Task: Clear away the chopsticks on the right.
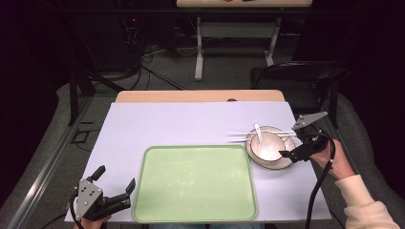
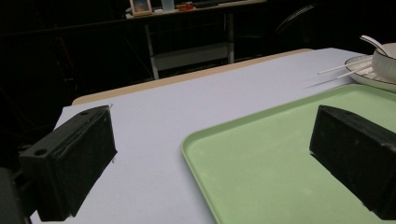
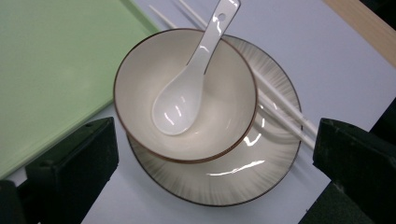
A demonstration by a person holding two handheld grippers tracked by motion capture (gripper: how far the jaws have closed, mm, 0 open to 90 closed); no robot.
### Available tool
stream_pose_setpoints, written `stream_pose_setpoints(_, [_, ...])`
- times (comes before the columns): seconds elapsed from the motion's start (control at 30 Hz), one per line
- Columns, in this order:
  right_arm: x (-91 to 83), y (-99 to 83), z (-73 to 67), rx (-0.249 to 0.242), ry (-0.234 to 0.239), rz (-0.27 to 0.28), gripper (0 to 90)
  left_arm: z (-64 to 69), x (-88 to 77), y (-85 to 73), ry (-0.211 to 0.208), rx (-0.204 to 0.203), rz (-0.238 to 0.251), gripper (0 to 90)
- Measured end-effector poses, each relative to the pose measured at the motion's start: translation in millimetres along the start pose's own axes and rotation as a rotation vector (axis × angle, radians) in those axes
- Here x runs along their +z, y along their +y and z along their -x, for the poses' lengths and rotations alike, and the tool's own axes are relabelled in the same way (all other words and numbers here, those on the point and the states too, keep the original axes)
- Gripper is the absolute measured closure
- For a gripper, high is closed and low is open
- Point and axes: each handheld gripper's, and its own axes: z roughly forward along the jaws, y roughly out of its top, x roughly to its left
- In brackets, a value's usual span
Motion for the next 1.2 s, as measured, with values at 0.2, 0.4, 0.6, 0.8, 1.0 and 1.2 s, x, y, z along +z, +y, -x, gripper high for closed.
stream_pose_setpoints(0.2, [5.9, 15.9, 16.4, -0.001, 0.000, -0.016, 0.0, -0.2, 0.0, 0.0, -0.001, 0.001, 0.000, 0.1])
stream_pose_setpoints(0.4, [11.7, 31.6, 30.2, -0.001, -0.005, -0.027, 0.0, -0.4, -0.1, -0.1, -0.002, -0.001, 0.002, 0.1])
stream_pose_setpoints(0.6, [22.5, 45.7, 40.8, -0.016, -0.010, -0.056, 0.0, -0.5, -0.2, -0.1, -0.002, -0.001, 0.003, 0.1])
stream_pose_setpoints(0.8, [35.7, 56.4, 52.6, -0.013, -0.018, -0.087, 0.0, -0.5, -0.1, -0.1, -0.004, -0.001, 0.001, 0.1])
stream_pose_setpoints(1.0, [50.3, 61.7, 60.5, -0.026, -0.052, -0.135, 16.3, -0.6, 0.0, -0.2, -0.004, -0.002, 0.002, 0.1])
stream_pose_setpoints(1.2, [71.3, 62.4, 68.6, -0.036, -0.044, -0.207, 44.4, -0.9, -0.3, -0.3, -0.003, -0.001, 0.003, 0.1])
